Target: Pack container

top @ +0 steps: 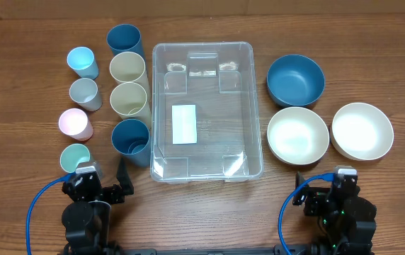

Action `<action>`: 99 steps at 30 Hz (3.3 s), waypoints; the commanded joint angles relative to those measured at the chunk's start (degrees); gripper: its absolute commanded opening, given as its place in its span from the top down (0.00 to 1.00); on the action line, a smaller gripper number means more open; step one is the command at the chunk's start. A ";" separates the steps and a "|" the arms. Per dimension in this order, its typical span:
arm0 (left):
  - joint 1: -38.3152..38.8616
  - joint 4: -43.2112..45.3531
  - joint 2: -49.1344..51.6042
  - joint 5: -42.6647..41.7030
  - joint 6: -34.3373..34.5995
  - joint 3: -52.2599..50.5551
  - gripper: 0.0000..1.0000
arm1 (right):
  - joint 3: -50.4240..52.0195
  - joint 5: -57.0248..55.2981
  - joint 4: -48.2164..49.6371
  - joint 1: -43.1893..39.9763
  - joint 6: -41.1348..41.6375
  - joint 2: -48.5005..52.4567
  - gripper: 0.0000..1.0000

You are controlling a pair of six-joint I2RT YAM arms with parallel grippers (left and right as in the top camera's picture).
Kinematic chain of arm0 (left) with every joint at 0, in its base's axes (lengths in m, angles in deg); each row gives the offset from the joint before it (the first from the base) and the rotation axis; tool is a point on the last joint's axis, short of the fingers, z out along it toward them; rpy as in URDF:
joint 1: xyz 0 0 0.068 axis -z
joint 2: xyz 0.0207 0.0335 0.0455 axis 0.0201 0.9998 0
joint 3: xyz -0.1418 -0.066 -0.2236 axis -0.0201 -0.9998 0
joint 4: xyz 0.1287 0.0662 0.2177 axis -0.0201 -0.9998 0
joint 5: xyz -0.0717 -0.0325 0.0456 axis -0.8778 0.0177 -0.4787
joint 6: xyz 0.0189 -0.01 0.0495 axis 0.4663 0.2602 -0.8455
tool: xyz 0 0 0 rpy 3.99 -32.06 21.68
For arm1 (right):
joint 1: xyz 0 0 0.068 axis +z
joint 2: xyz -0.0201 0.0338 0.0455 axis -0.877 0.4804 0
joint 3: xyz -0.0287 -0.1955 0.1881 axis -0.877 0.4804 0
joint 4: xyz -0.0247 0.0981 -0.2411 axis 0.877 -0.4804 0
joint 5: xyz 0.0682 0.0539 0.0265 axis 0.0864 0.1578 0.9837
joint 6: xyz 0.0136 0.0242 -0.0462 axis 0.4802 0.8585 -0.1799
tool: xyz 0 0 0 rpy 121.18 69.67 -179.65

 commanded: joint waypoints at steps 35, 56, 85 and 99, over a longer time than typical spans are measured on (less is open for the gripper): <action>0.17 0.24 -0.76 -0.24 -0.42 -0.31 0.00 | 0.07 -2.75 0.15 0.33 -0.11 -0.61 0.00; 0.17 1.33 -0.66 -8.31 8.52 2.25 0.00 | 0.04 20.52 17.29 0.33 -0.04 -0.61 0.00; 0.11 -27.45 52.63 -1.90 6.62 69.35 0.00 | -48.76 9.51 -5.29 0.33 4.04 47.06 0.00; -6.10 -35.65 70.44 -1.75 4.68 85.37 0.00 | -63.14 11.52 -16.39 -8.02 7.67 72.26 0.00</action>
